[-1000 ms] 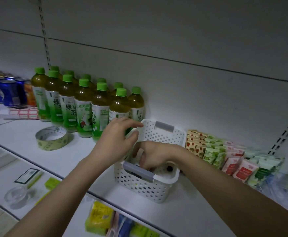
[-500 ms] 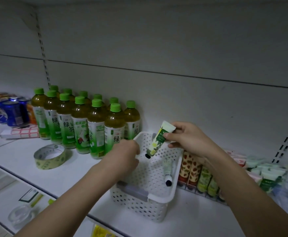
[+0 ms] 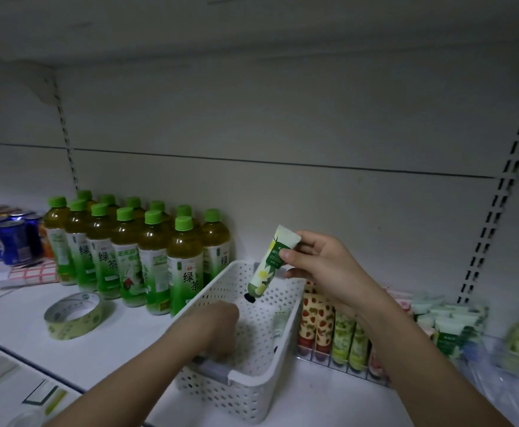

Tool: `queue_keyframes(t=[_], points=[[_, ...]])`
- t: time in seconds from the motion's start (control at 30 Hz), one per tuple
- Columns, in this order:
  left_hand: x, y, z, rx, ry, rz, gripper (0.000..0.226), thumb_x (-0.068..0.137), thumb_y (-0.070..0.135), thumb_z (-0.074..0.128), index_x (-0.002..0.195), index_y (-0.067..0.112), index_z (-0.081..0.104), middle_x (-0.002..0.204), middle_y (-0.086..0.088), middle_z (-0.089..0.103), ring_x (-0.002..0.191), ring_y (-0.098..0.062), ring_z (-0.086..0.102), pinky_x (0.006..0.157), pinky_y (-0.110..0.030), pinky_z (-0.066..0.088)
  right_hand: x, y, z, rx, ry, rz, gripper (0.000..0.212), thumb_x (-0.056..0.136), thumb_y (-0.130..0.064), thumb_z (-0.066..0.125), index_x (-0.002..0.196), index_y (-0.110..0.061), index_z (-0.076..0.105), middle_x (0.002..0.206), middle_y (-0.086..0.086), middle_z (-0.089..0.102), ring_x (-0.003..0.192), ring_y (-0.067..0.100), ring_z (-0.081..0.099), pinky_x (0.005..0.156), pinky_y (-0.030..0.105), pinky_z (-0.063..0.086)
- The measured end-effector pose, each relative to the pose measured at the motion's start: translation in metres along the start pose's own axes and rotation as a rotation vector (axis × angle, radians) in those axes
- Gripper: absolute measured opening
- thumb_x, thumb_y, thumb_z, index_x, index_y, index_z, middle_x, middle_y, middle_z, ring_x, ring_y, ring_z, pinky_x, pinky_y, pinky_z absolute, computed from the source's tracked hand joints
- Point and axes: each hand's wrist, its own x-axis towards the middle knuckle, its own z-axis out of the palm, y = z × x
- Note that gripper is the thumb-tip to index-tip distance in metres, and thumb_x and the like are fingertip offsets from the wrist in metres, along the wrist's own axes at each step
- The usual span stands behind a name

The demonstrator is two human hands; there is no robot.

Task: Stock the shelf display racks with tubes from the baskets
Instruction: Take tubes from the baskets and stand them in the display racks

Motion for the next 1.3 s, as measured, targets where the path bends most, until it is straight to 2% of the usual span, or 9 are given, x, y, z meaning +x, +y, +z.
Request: queue_keyframes(t=[0.17, 0.27, 0.37, 0.6, 0.77, 0.87, 0.97, 1.1, 1.3], points=[[-0.014, -0.011, -0.022, -0.73, 0.141, 0.124, 0.034, 0.087, 0.018, 0.066, 0.119, 0.014, 0.058, 0.106, 0.0, 0.062, 0.089, -0.013, 0.065, 0.071, -0.021, 0.055, -0.007, -0.01, -0.002, 0.038, 0.043, -0.028, 0.018, 0.094, -0.011, 0.063, 0.11, -0.016, 0.071, 0.104, 0.007, 0.074, 0.095, 0.02, 0.07, 0.074, 0.03, 0.058], [-0.029, -0.01, -0.033, -1.159, 0.179, 0.311, 0.034, 0.09, 0.009, 0.063, 0.122, 0.016, 0.055, 0.103, -0.006, 0.062, 0.091, -0.021, 0.069, 0.074, -0.025, 0.056, -0.011, -0.021, -0.001, 0.046, 0.056, -0.051, 0.019, 0.096, -0.016, 0.06, 0.111, -0.021, 0.071, 0.104, 0.002, 0.074, 0.094, 0.016, 0.07, 0.071, 0.024, 0.055], [-0.04, -0.002, -0.039, -1.359, 0.233, 0.432, 0.031, 0.092, 0.007, 0.06, 0.12, 0.022, 0.058, 0.102, -0.003, 0.067, 0.093, -0.021, 0.071, 0.074, -0.027, 0.056, -0.017, -0.03, -0.001, 0.038, 0.042, -0.07, 0.02, 0.098, -0.02, 0.057, 0.113, -0.023, 0.07, 0.104, 0.0, 0.074, 0.093, 0.014, 0.07, 0.068, 0.022, 0.054], [-0.055, 0.029, -0.045, -1.535, 0.277, 0.597, 0.029, 0.098, 0.019, 0.052, 0.125, 0.023, 0.061, 0.119, -0.006, 0.067, 0.106, -0.027, 0.067, 0.082, -0.035, 0.057, -0.042, -0.046, -0.009, -0.024, 0.057, -0.072, 0.019, 0.1, -0.028, 0.054, 0.114, -0.027, 0.067, 0.107, -0.002, 0.075, 0.098, 0.014, 0.071, 0.071, 0.022, 0.054], [-0.063, 0.065, -0.048, -1.713, 0.224, 0.638, 0.032, 0.1, 0.016, 0.039, 0.107, 0.015, 0.071, 0.108, -0.017, 0.069, 0.09, -0.027, 0.069, 0.077, -0.038, 0.056, -0.067, -0.053, -0.028, -0.042, 0.106, -0.062, 0.021, 0.101, -0.028, 0.051, 0.115, -0.028, 0.066, 0.107, -0.001, 0.074, 0.097, 0.018, 0.071, 0.082, 0.04, 0.059], [-0.065, 0.088, -0.047, -1.725, 0.228, 0.585, 0.034, 0.103, 0.017, 0.037, 0.103, 0.009, 0.07, 0.091, -0.017, 0.068, 0.078, -0.024, 0.066, 0.068, -0.035, 0.053, -0.085, -0.059, -0.047, -0.084, 0.148, -0.067, 0.016, 0.1, -0.03, 0.053, 0.104, -0.034, 0.067, 0.104, -0.005, 0.074, 0.094, 0.013, 0.071, 0.073, 0.034, 0.059], [-0.065, 0.111, -0.052, -1.697, 0.257, 0.593, 0.026, 0.102, 0.018, 0.044, 0.108, 0.008, 0.067, 0.1, -0.013, 0.071, 0.084, -0.024, 0.065, 0.083, -0.045, 0.052, -0.1, -0.068, -0.071, -0.125, 0.221, -0.093, 0.016, 0.098, -0.029, 0.057, 0.096, -0.037, 0.07, 0.102, -0.006, 0.074, 0.095, 0.011, 0.07, 0.076, 0.029, 0.052], [-0.068, 0.136, -0.061, -1.46, 0.332, 0.608, 0.028, 0.089, 0.036, 0.063, 0.105, 0.017, 0.074, 0.105, -0.002, 0.074, 0.098, -0.018, 0.068, 0.086, -0.034, 0.05, -0.12, -0.077, -0.107, -0.207, 0.384, -0.143, 0.011, 0.094, -0.035, 0.063, 0.09, -0.031, 0.072, 0.093, -0.003, 0.072, 0.081, 0.013, 0.066, 0.068, 0.027, 0.051], [-0.068, 0.171, -0.066, -1.391, 0.442, 0.542, 0.009, 0.081, 0.022, 0.077, 0.09, 0.021, 0.076, 0.081, -0.001, 0.073, 0.07, -0.01, 0.066, 0.064, -0.02, 0.052, -0.143, -0.074, -0.151, -0.292, 0.523, -0.143, 0.009, 0.092, -0.022, 0.067, 0.09, -0.015, 0.07, 0.083, 0.013, 0.068, 0.066, 0.014, 0.061, 0.061, 0.029, 0.053]])
